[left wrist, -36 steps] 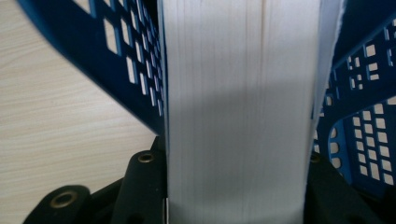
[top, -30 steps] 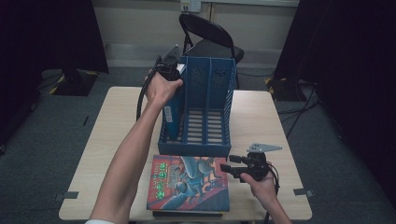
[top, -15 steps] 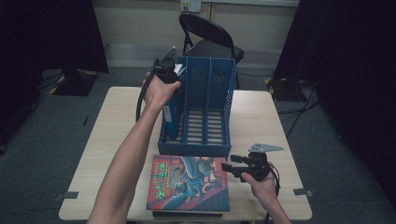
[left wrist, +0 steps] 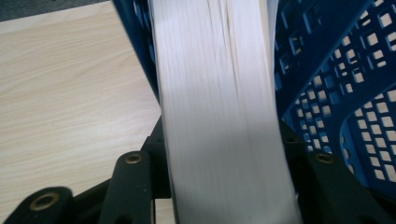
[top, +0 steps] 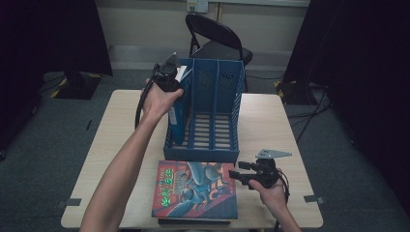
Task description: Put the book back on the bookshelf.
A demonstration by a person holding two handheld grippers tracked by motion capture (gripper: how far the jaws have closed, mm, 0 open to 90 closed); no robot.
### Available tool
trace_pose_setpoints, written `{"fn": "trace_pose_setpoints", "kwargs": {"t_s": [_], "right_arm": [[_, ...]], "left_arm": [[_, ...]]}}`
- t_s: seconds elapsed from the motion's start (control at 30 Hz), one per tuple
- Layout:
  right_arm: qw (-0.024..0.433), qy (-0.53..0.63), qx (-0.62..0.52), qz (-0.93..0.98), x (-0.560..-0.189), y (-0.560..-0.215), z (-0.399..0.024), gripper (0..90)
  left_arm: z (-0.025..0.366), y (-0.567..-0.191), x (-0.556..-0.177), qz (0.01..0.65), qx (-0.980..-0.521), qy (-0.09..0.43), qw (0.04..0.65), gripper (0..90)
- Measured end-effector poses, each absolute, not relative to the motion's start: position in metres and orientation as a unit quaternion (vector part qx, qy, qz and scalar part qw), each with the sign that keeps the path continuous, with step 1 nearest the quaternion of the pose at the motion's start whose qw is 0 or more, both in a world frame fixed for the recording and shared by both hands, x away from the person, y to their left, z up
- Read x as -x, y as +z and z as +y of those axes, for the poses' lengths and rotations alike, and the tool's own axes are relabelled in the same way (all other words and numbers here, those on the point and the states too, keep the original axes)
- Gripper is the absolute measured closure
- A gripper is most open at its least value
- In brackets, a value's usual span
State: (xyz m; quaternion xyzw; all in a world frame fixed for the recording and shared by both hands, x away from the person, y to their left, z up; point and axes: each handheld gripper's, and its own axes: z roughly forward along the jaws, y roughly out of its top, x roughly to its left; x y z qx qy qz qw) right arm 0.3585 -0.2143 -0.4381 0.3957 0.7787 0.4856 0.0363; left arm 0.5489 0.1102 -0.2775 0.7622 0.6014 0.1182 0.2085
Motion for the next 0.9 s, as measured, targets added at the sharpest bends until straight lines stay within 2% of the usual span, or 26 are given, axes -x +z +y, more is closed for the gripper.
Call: {"fn": "trace_pose_setpoints", "kwargs": {"t_s": [0.23,0.4,0.6,0.9], "right_arm": [[0.036,0.481,-0.395,0.781,-0.358,-0.439,-0.213,34.9],[0.035,0.48,-0.395,0.782,-0.359,-0.44,-0.212,34.9],[0.035,0.479,-0.395,0.783,-0.358,-0.44,-0.212,34.9],[0.036,0.476,-0.394,0.785,-0.359,-0.441,-0.209,34.9]], "left_arm": [[0.122,-0.281,-0.543,0.603,-0.753,0.111,0.239,50.6],[0.118,-0.286,-0.532,0.586,-0.763,0.135,0.237,51.3],[0.126,-0.298,-0.522,0.571,-0.762,0.133,0.274,47.2],[0.138,-0.315,-0.51,0.557,-0.756,0.121,0.32,45.9]]}}
